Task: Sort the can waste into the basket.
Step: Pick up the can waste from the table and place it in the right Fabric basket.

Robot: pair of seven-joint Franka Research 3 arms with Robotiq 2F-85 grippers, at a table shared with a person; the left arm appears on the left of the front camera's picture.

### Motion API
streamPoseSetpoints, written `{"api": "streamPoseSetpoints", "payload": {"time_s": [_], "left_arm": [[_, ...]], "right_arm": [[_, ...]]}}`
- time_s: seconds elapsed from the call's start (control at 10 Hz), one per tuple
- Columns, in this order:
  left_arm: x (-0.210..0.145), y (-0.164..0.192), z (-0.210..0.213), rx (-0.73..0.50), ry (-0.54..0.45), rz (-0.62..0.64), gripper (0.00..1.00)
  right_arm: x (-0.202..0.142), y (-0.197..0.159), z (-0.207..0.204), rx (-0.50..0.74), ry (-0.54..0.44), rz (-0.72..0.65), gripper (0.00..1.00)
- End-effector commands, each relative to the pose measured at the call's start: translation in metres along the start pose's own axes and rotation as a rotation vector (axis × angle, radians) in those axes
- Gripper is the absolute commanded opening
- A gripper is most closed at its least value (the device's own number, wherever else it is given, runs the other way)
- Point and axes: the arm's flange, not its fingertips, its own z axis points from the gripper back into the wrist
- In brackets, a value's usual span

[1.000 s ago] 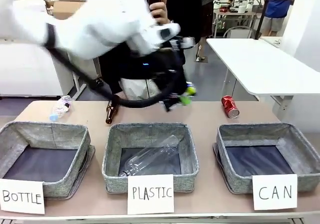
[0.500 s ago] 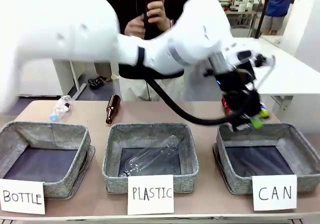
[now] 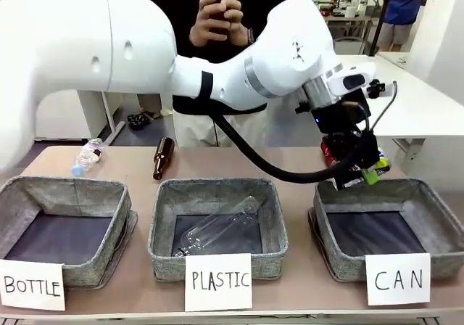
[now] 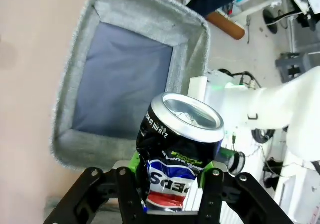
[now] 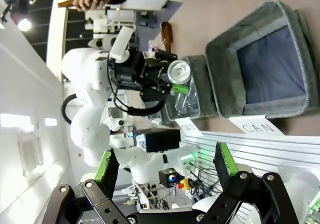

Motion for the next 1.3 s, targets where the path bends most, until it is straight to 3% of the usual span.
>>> {"api": "streamPoseSetpoints", "payload": {"time_s": [0.0,0.3,0.4,0.5,1.0,1.2], "left_arm": [[0.005,-0.001,-0.037,-0.009,-0.024,-0.065,0.47],[0.006,-0.002,-0.039,0.041,-0.034,-0.068,0.47],[0.008,-0.002,-0.042,0.047,-0.013,-0.064,0.94],[0.008,-0.002,-0.043,0.058,0.0,-0.053,1.0],[0.004,0.0,-0.035,0.048,-0.004,-0.038,1.0],[-0.014,-0.007,-0.011,0.044,0.001,0.018,1.0]], "right_arm": [[0.0,0.001,0.003,-0.004,-0.008,0.002,1.0],[0.0,0.001,0.003,-0.004,-0.008,0.002,1.0],[0.0,0.001,0.003,-0.004,-0.008,0.002,1.0],[0.0,0.001,0.003,-0.004,-0.008,0.002,1.0],[0.0,0.001,0.003,-0.004,-0.008,0.002,1.0],[0.0,0.001,0.003,-0.004,-0.008,0.002,1.0]]}}
